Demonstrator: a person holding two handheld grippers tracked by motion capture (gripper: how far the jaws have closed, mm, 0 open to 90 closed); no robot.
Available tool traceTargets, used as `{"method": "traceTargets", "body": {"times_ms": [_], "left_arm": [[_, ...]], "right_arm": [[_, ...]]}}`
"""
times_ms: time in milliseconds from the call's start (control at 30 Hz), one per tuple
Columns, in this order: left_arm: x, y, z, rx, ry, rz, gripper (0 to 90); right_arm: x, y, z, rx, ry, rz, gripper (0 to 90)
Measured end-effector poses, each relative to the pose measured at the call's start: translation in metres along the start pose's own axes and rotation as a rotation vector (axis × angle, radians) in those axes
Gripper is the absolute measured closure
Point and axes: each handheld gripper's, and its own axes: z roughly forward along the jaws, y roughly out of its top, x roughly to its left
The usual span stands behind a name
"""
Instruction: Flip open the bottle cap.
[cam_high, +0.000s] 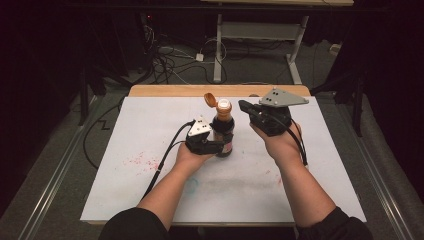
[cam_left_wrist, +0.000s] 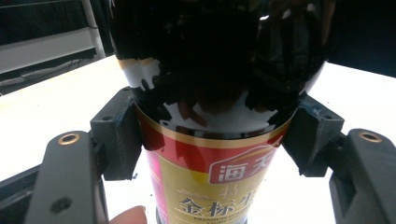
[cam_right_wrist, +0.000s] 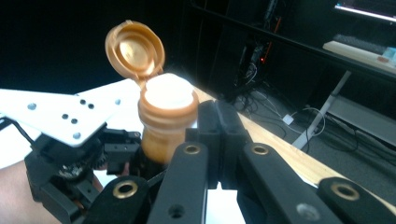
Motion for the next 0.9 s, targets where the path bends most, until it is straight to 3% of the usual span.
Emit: {"method": "traceTargets", "body": {"times_ms": [233,267,300,467,500,533,567,633,667,733,833,867,900], "left_arm": [[0.000,0.000,0.000,-0.001,0.002,-0.003,28.5],[0.000,0.000,0.000,0.007,-0.001,0.004,28.5],[0.000,0.001,0.000,0.009,-0.001,0.006,28.5],[-0.001,0.001,0.001,0.011,0.013,-0.001,28.2],[-0.001,0.001,0.002,0.012,0.015,-0.002,28.2],[-0.001,0.002,0.002,0.013,0.016,-0.002,28.2],[-0.001,0.002,0.002,0.013,0.017,-0.002,28.2],[-0.002,0.002,0.002,0.015,0.020,-0.005,27.9],[-0.002,0.002,0.003,0.018,0.023,-0.005,27.9],[-0.002,0.003,0.002,0.021,0.028,-0.014,27.2],[-0.001,0.004,0.002,0.035,0.031,-0.047,22.0],[0.001,0.003,0.001,0.065,0.044,-0.064,12.0],[0.001,0.003,0.001,0.065,0.044,-0.064,8.9]], "right_arm": [[-0.005,-0.019,-0.004,0.014,-0.010,0.023,90.0],[-0.008,-0.029,-0.006,0.014,-0.009,0.038,81.3],[-0.008,-0.029,-0.006,0.014,-0.009,0.038,81.3],[-0.014,-0.054,-0.010,0.015,-0.013,0.073,53.4],[-0.014,-0.054,-0.010,0.015,-0.013,0.073,53.4],[-0.016,-0.063,-0.010,0.013,-0.015,0.088,40.6],[-0.016,-0.063,-0.010,0.013,-0.015,0.088,40.6],[-0.018,-0.074,-0.008,0.016,-0.011,0.101,22.7],[-0.018,-0.074,-0.008,0.016,-0.011,0.101,22.7],[-0.020,-0.087,-0.006,0.021,-0.015,0.128,3.3],[-0.020,-0.094,-0.005,0.021,-0.025,0.136,0.1],[-0.019,-0.102,-0.005,0.029,-0.022,0.145,0.1],[-0.019,-0.102,-0.005,0.029,-0.022,0.145,0.1]]}}
